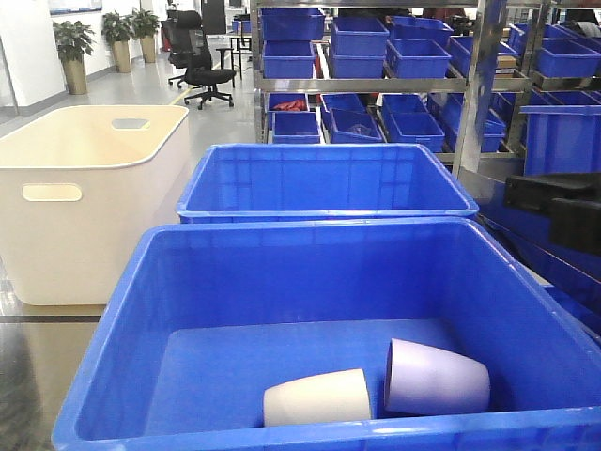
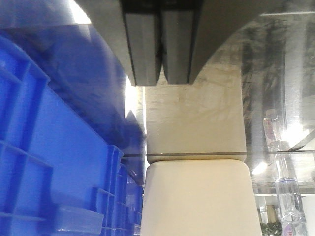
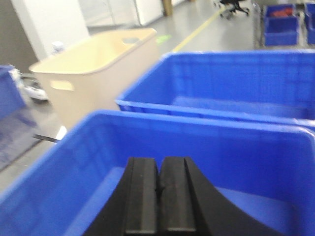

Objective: Grab cup from conveyor and place in blue bin

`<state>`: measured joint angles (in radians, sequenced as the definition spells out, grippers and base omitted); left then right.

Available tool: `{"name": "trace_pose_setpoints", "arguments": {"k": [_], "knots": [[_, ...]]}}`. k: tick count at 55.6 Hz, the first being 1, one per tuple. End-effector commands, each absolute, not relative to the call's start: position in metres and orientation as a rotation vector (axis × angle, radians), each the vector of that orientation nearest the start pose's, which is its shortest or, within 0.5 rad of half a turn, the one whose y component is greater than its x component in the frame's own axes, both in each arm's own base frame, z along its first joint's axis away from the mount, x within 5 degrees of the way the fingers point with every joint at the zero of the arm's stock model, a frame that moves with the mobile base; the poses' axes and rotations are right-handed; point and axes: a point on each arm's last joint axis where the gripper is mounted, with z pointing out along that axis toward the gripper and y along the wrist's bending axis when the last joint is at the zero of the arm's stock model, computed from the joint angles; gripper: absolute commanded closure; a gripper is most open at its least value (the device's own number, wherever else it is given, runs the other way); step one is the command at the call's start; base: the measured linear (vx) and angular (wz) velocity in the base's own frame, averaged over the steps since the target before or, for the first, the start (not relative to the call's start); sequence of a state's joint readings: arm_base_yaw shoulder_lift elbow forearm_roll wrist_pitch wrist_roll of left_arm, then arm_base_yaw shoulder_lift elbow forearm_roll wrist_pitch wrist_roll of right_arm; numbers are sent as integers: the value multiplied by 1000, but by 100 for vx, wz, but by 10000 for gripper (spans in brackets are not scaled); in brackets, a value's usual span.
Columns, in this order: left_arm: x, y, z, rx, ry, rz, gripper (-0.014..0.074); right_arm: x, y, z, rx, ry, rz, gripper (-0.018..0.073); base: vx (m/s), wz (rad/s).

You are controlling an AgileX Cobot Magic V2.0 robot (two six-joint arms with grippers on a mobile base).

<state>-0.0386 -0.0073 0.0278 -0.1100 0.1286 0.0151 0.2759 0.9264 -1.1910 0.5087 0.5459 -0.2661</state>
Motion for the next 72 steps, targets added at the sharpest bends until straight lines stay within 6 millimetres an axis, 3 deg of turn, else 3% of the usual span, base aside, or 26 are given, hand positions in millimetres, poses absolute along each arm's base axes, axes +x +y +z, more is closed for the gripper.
{"name": "trace_pose_setpoints", "arguments": {"k": [1, 9, 15, 30, 38, 50, 72], "knots": [[57, -3, 198, -46, 1553, -114, 555, 134, 65, 494, -263, 1547, 593, 568, 0, 0], [57, -3, 198, -46, 1553, -114, 555, 87, 52, 504, -298, 1470, 587, 568, 0, 0], [57, -3, 198, -46, 1553, -114, 555, 58, 39, 498, -316, 1412, 504, 568, 0, 0], [57, -3, 198, -46, 1553, -114, 555, 18, 12, 439, -128, 1216, 340, 568, 0, 0], [57, -3, 198, -46, 1553, -114, 555, 13, 6, 393, -35, 1264, 169, 568, 0, 0], [57, -3, 198, -46, 1553, -114, 555, 15, 2, 333, 85, 1386, 88, 568, 0, 0], [57, -3, 198, -46, 1553, -114, 555, 50, -2, 225, 55, 1571, -5, 568, 0, 0]]}}
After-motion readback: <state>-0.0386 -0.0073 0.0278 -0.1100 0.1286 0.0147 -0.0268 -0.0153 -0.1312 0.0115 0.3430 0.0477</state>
